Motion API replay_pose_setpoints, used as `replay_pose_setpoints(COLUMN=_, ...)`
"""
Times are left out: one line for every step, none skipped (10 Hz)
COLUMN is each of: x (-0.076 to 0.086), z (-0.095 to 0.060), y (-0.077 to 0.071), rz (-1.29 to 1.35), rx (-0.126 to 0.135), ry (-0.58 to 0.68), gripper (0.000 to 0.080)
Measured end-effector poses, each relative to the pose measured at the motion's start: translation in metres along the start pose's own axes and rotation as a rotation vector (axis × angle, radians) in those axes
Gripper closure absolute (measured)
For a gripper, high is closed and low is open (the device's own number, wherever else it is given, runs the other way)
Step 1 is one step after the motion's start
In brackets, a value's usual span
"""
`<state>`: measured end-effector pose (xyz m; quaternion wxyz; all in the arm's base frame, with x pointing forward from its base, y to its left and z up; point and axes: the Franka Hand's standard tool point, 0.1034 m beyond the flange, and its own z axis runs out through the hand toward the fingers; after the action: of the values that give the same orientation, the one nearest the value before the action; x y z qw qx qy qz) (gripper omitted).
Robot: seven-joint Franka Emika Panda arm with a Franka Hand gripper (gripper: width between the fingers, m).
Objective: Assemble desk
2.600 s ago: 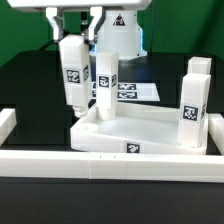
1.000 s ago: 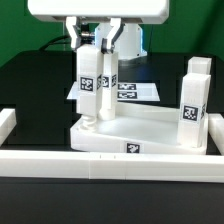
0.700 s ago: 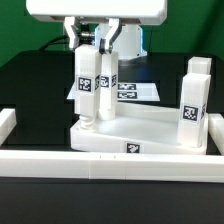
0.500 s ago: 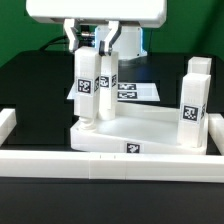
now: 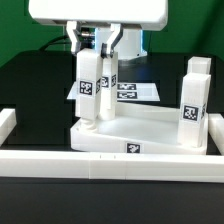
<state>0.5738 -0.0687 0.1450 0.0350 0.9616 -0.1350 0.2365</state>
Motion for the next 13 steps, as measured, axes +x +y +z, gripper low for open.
replay_pose_setpoints(x=0.0, z=0.0, y=-0.001, rz=-0.001, rx=0.001, ry=-0.001, gripper=0.0509)
replay_pose_setpoints(x=-0.001, z=0.0, y=-0.002, rz=-0.003, rx=0.002, ry=-0.002, gripper=0.0509)
replay_pose_setpoints(x=-0.002, z=0.001, y=-0.003, rz=-0.005, rx=0.003, ry=-0.004, gripper=0.0509)
replay_pose_setpoints(x=-0.003, z=0.002, y=-0.004, rz=-0.006, rx=0.002, ry=-0.006, gripper=0.0509)
replay_pose_setpoints(x=-0.004, z=0.003, y=-0.003, rz=-0.007, rx=-0.001, ry=-0.006, gripper=0.0509)
replay_pose_setpoints(x=-0.005, z=0.005, y=-0.002, rz=-0.009, rx=-0.004, ry=-0.007, gripper=0.0509)
replay_pose_setpoints(x=-0.008, z=0.009, y=-0.001, rz=-0.012, rx=-0.009, ry=-0.007, gripper=0.0509)
replay_pose_setpoints(x=-0.008, z=0.01, y=-0.001, rz=-0.015, rx=-0.012, ry=-0.002, gripper=0.0509)
replay_pose_setpoints(x=-0.008, z=0.01, y=-0.002, rz=-0.017, rx=-0.013, ry=0.003, gripper=0.0509)
replay_pose_setpoints(x=-0.007, z=0.011, y=-0.001, rz=-0.021, rx=-0.016, ry=0.012, gripper=0.0509)
replay_pose_setpoints(x=-0.006, z=0.011, y=-0.001, rz=-0.026, rx=-0.019, ry=0.02, gripper=0.0509)
replay_pose_setpoints(x=-0.006, z=0.011, y=-0.001, rz=-0.026, rx=-0.018, ry=0.019, gripper=0.0509)
replay_pose_setpoints(x=-0.006, z=0.011, y=-0.001, rz=-0.026, rx=-0.019, ry=0.019, gripper=0.0509)
